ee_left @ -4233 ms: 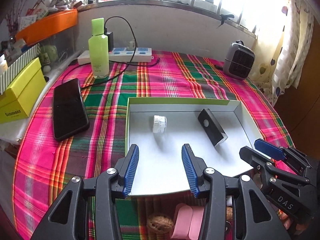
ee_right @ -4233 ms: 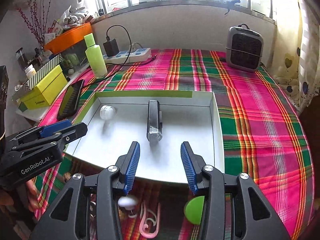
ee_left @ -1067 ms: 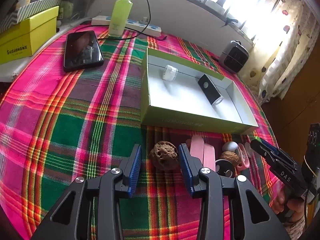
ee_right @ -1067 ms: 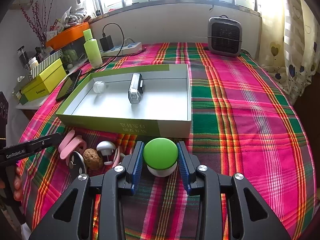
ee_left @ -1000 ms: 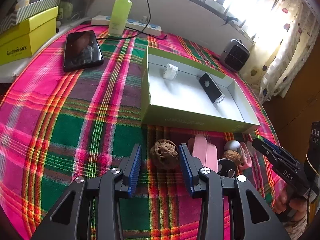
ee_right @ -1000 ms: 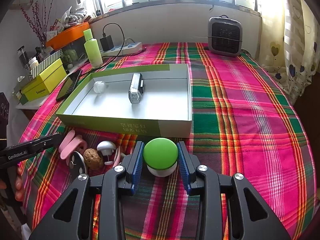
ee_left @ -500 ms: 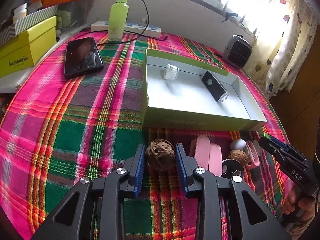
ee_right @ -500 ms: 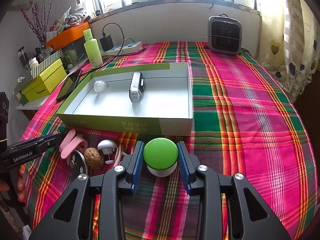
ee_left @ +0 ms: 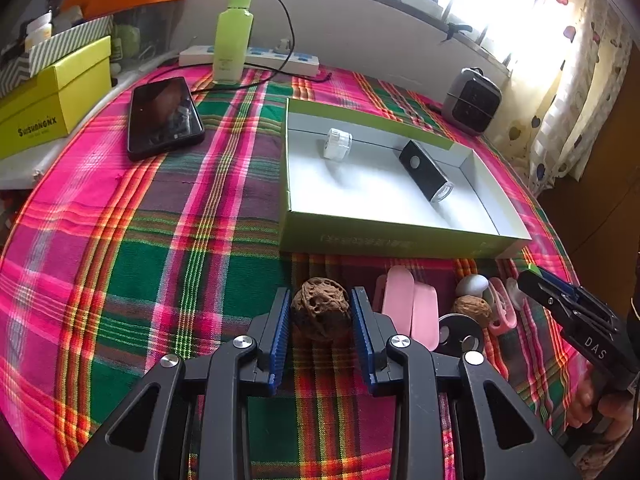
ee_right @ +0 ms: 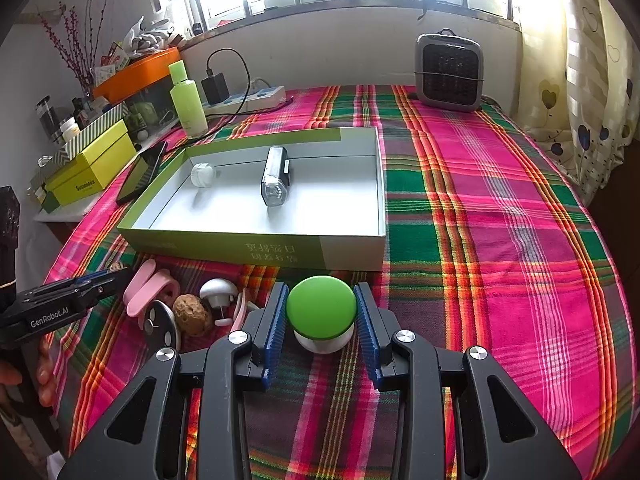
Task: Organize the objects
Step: 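Carry the walnut with the left tool while the right tool carries the green mushroom into the box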
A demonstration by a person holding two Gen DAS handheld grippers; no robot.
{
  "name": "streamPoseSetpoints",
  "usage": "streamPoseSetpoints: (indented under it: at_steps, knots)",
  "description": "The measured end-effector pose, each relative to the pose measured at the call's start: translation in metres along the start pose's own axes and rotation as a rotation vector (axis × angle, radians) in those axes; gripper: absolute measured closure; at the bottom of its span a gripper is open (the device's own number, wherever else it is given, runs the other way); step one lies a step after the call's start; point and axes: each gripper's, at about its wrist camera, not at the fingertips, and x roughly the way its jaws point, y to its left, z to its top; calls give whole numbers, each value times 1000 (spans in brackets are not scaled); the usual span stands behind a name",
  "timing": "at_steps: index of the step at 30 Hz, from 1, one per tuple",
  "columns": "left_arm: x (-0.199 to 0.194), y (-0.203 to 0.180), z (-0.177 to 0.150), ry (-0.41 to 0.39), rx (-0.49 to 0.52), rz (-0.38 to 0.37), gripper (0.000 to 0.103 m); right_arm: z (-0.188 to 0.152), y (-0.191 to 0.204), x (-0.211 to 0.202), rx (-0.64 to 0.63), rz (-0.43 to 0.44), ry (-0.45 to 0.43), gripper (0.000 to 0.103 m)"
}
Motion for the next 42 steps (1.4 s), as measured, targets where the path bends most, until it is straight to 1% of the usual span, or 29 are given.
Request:
streamPoseSetpoints:
  at_steps: [13,22,31,40,42]
  knots:
    - [-20,-8,9,-44,33,-11,75,6,0,-14,4,9,-29,68]
    - [-26,-26,24,-69,82,-36,75,19,2,-22,-1,35,-49,68]
    - [-18,-44,43,-67,121,-67,75,40,3,-16,0,57,-55,68]
    - [2,-55,65,-54,151,-69,75,65,-2,3,13,68,-40,68]
    - [7,-55,71,-47,143,-69,75,70,-3,8,10,65,-36,68]
